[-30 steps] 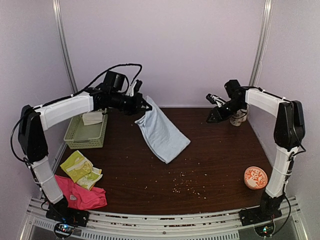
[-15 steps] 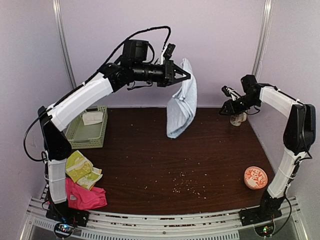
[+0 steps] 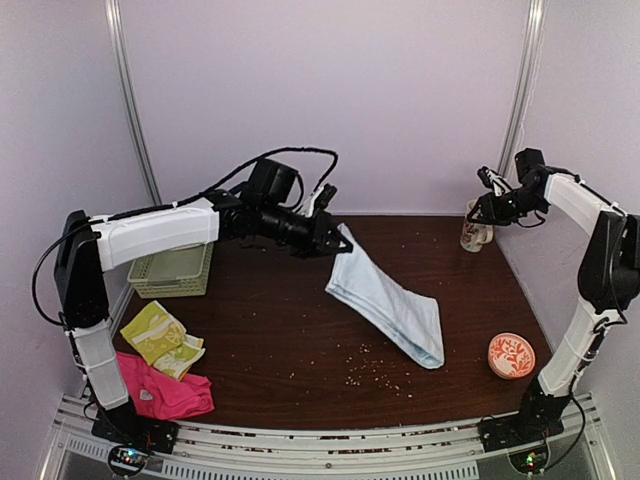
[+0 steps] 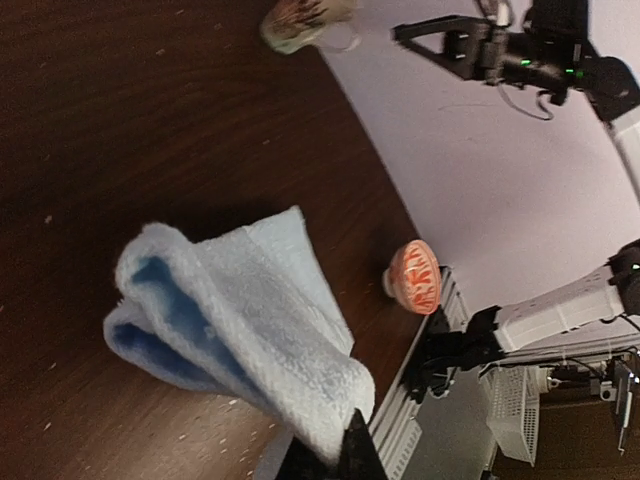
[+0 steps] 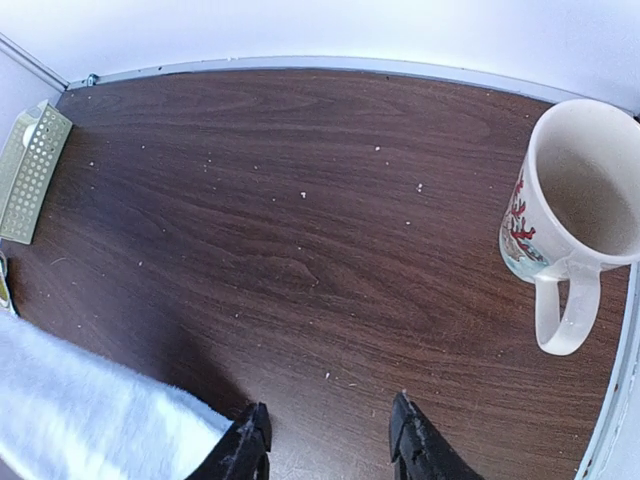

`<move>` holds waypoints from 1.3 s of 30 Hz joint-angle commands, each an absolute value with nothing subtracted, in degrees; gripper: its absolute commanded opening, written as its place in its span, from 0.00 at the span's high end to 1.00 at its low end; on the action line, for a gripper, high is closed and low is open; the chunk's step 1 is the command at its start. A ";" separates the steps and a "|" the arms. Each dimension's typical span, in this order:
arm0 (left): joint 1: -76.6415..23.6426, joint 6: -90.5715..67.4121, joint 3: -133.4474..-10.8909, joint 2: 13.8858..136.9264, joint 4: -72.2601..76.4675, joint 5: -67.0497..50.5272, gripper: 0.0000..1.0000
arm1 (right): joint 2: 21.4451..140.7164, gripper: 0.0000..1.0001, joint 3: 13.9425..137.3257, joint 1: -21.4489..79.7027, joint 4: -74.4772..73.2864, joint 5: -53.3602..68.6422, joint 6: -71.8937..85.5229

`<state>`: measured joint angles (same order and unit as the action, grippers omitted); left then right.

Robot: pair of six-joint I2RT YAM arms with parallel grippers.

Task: Roll the towels
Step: Place the towel at the center of the board, then rotate the towel at the center of the board.

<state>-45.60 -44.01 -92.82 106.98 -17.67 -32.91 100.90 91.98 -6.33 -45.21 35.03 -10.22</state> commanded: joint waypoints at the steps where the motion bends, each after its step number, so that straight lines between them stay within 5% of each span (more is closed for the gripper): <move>1: -39.90 -38.95 -78.71 102.60 -16.05 -31.72 1.00 | 100.53 0.58 91.77 -5.77 -44.86 37.96 -9.65; 4: -36.42 -33.94 -72.45 101.19 -20.32 -28.65 1.00 | 100.56 0.58 91.25 -4.31 -45.74 38.81 -11.42; 10: -32.09 -28.40 -76.39 104.01 -39.03 -8.08 0.66 | 99.82 0.61 89.69 5.07 -52.99 36.41 -21.87; 15: -33.28 -30.46 -78.36 101.65 -39.84 -4.07 0.59 | 98.24 0.61 83.00 16.32 -53.15 32.90 -27.19; 20: -38.72 -28.66 -77.64 101.75 -30.06 -18.15 0.69 | 103.10 0.64 82.36 21.94 -51.64 33.16 -27.45; 27: -40.98 -30.07 -71.72 106.79 -22.51 -24.61 0.96 | 111.21 0.71 85.41 24.07 -52.45 31.35 -28.44; 39: -37.32 -26.92 -70.07 112.51 -29.28 -14.68 1.00 | 114.08 0.76 78.29 24.08 -49.17 22.10 -26.82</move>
